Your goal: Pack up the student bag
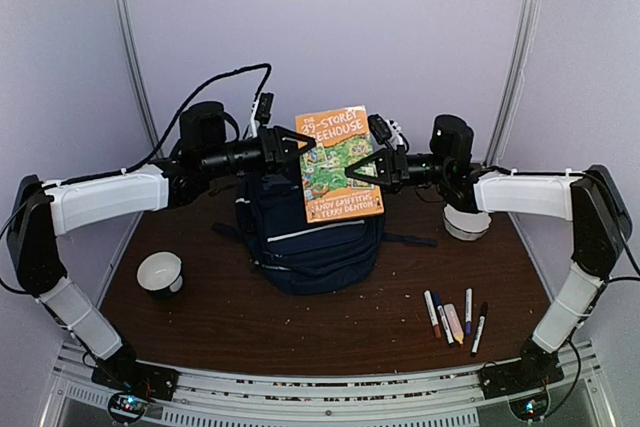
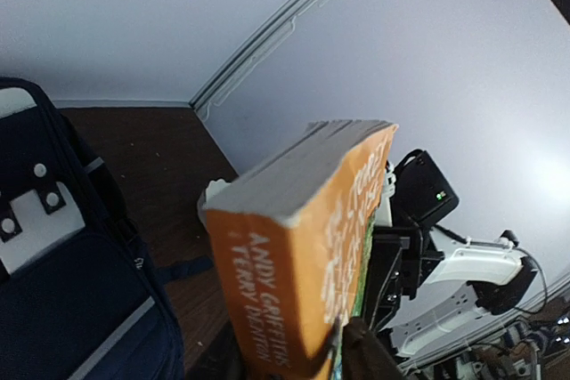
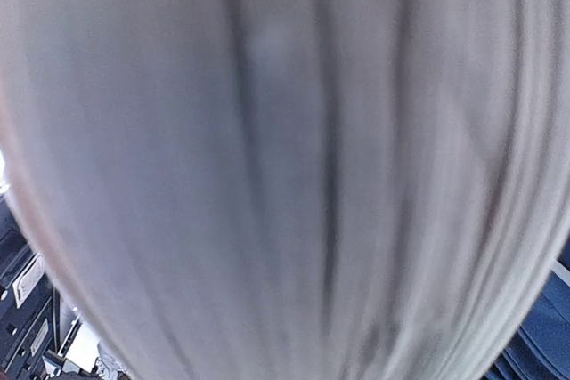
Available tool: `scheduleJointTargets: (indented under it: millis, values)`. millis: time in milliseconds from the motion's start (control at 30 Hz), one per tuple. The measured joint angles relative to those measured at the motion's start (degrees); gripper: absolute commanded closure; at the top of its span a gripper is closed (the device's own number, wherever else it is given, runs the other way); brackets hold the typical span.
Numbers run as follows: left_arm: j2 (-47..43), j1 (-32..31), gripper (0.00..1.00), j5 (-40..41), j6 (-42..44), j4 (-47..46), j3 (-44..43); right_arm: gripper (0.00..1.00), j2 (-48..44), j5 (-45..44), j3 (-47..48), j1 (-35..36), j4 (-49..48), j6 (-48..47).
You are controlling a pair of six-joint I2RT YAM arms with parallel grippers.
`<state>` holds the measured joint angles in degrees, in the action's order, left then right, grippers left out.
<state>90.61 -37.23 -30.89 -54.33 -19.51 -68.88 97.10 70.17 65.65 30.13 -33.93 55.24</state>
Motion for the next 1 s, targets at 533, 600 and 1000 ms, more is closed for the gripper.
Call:
scheduleJointTargets:
  millis: [533,600,1000]
  values:
    - [-3.06,-7.13,0.40,20.94,35.71,35.98,-8.35,1.00,-16.90,-18.51,5.31,-8.68,54.34,-42.66]
    - [-2.45,-10.47,0.40,23.43,39.63,38.58,-9.68,1.00,-19.74,-19.74,4.57,-9.46,57.66,-46.16]
    - [14.08,-23.30,0.38,33.20,53.59,48.57,-16.44,1.00,-26.14,-21.84,-9.75,-23.71,62.42,-55.34]
